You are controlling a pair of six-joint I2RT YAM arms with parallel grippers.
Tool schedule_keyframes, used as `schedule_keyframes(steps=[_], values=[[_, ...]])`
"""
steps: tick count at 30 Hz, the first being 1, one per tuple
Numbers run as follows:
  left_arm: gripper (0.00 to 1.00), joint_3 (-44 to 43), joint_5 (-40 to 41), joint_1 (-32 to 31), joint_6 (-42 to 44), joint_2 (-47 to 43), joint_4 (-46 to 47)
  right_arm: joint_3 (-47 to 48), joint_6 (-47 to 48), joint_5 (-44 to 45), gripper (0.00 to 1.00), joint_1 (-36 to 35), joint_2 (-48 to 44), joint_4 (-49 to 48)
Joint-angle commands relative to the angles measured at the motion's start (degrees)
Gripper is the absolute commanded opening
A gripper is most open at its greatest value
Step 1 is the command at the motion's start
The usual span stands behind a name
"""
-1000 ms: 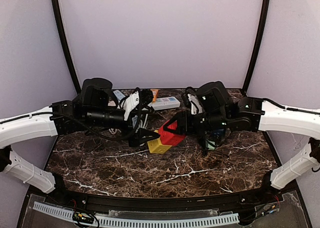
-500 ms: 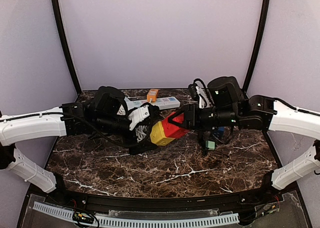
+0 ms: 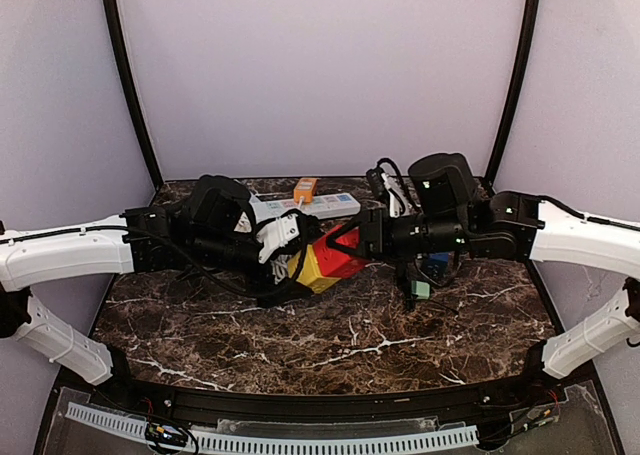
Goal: Pull the plug off the socket
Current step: Remove the plug from the socket.
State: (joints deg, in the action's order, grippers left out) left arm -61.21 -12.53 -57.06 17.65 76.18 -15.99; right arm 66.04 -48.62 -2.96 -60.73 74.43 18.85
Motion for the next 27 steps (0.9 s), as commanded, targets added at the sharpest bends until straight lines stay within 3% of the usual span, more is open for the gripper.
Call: schedule_keyframes(steps=[1,5,9,21,27], values=[[0.86,0.8,0.1,-0.1,0.4,0.2,0.0,0.1,0.3,-1.8,0.0,0.2,0.3,-5.9],[0.82,0.8,0.5,-0.6,0.6,0.6,0.0,0.4,0.3,-2.2,0.0,0.2,1.1,-5.9],[0.71,0.7,0.3,-0.9,0.7,0.8,0.0,0.5,0.4,-2.2,0.0,0.2,1.5,-5.9],[0.2,1.1,0.3,-2.2,2.5,0.7,-0.5,-0.5,-1.3,-4.5,0.0,2.1,2.1,-4.5],[0.08,1.2,0.5,-2.8,3.3,0.6,-0.7,-2.3,-3.0,-7.7,0.0,3.4,1.6,-6.8]])
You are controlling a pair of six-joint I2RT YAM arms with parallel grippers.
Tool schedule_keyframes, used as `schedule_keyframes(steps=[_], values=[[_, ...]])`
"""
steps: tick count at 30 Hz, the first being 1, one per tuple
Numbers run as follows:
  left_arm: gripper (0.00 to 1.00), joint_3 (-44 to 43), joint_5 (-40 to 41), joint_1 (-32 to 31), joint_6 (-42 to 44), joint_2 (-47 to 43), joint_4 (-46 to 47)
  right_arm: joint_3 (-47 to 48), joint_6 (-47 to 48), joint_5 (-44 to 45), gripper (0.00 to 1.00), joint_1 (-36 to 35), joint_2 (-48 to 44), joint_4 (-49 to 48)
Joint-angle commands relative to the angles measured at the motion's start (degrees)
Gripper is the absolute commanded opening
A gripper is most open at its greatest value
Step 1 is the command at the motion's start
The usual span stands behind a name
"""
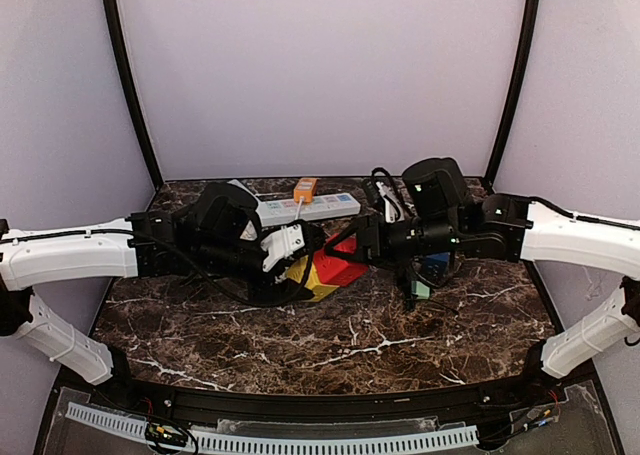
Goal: Pull the plug off the socket
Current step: Remove the plug from the socket.
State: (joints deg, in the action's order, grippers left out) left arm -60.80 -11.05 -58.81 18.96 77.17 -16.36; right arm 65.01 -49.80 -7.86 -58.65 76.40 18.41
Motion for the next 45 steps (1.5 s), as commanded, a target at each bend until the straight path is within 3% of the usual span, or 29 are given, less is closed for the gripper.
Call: schedule_keyframes(steps=[1,10,31,37,45], values=[[0.07,0.8,-0.9,-1.1,2.0,-0.3,-0.4,-1.7,-2.2,-3.4,0.0,1.5,-0.5,-7.1],[0.01,0.2,-0.4,-1.3,1.3,0.5,-0.9,-2.2,-2.7,-2.3,0.0,1.3,-0.5,-7.9],[0.01,-3.3,-2.1,-1.3,0.2,4.8,-5.5,7.8,-0.3,12.1,0.0,-3.3,4.9,8.5],[0.01,-3.0,-2.4,-1.3,0.6,4.6,-5.3,6.4,-0.6,10.3,0.0,-2.8,3.4,6.4],[0.01,-2.7,-2.7,-1.4,0.8,4.4,-5.0,-0.8,-2.5,-0.9,0.0,1.0,0.3,-4.1]])
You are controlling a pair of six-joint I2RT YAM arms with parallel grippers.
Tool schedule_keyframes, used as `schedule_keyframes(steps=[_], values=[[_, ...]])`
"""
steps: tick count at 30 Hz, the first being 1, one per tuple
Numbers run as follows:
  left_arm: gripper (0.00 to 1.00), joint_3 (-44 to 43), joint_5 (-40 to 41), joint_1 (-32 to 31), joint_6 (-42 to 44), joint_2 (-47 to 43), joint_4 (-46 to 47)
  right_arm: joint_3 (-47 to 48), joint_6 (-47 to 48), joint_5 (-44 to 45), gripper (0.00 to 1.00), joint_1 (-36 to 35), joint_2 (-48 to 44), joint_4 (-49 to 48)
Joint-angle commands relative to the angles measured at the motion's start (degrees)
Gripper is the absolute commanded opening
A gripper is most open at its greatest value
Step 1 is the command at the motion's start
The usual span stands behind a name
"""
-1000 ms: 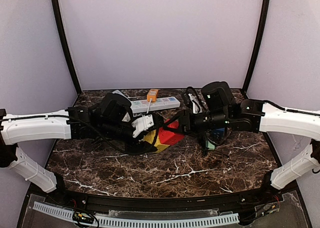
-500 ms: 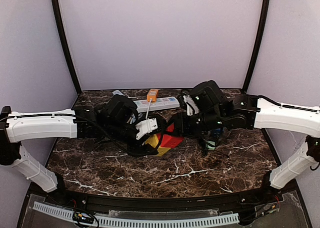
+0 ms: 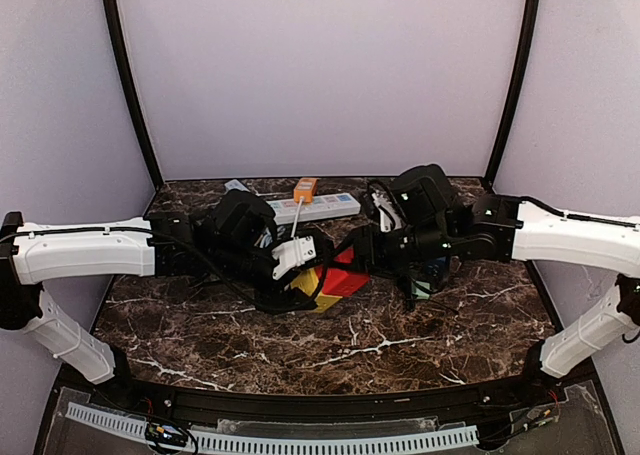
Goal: Pull the plug off the socket
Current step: Remove the plug from the socket.
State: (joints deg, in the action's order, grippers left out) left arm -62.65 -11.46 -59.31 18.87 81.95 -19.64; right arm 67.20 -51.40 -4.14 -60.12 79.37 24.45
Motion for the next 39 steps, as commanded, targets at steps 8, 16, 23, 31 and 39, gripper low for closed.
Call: schedule_keyframes(steps=[8,16,23,31,39], values=[[0.01,-0.9,-2.1,-0.9,1.0,-0.3,-1.7,-6.1,-2.5,-9.0,0.0,3.6,-3.8,-15.2],[0.01,-0.8,-0.9,-0.8,1.0,0.1,-1.8,-6.2,-2.5,-6.7,0.0,3.1,-4.0,-15.0],[0.01,-1.2,-0.8,-0.5,0.0,0.8,-2.0,-2.2,-1.2,1.1,0.0,-0.6,-2.4,-9.3],[0.01,-1.6,-2.0,1.6,-1.1,0.9,-1.8,4.2,-0.4,10.8,0.0,-4.5,0.9,1.2],[0.01,-1.3,-1.7,1.8,-0.4,1.1,-1.8,3.1,-0.4,9.9,0.0,-3.9,-0.3,-0.3]])
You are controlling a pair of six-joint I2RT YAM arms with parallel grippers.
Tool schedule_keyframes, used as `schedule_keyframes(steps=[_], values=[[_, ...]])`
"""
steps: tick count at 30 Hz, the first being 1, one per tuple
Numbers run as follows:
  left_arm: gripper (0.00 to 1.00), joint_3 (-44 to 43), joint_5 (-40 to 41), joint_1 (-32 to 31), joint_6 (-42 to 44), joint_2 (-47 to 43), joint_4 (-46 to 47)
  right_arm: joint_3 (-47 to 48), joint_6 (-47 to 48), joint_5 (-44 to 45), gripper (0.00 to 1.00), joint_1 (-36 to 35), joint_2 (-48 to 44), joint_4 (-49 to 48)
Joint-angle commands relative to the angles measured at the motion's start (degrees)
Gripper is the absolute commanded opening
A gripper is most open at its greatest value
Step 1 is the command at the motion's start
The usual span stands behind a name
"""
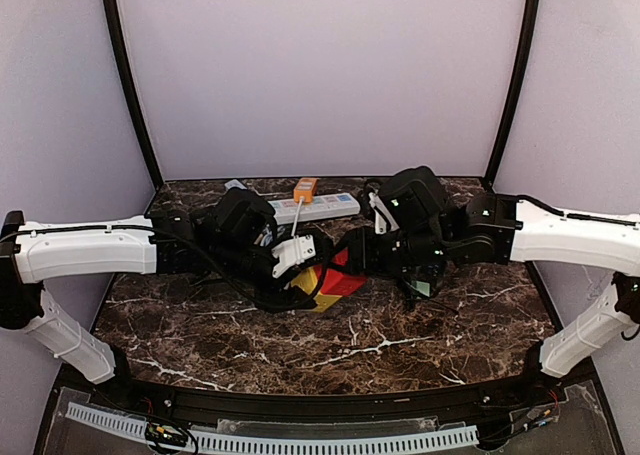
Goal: Pull the plug off the socket
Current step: Remove the plug from the socket.
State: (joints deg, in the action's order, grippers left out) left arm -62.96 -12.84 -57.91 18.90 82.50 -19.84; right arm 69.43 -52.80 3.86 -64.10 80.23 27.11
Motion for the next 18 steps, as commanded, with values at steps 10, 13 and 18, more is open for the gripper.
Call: schedule_keyframes(steps=[10,13,18], values=[[0.01,-0.7,-2.0,0.4,0.3,0.5,-1.5,-10.6,-2.8,-11.7,0.0,6.9,-8.0,-17.1],[0.01,-0.6,-1.8,0.4,0.4,0.7,-1.4,-12.0,-3.3,-13.2,0.0,7.4,-8.6,-18.8],[0.01,-0.8,-1.5,0.4,0.3,1.3,-1.8,-10.1,-2.4,-10.3,0.0,6.8,-7.9,-15.6]])
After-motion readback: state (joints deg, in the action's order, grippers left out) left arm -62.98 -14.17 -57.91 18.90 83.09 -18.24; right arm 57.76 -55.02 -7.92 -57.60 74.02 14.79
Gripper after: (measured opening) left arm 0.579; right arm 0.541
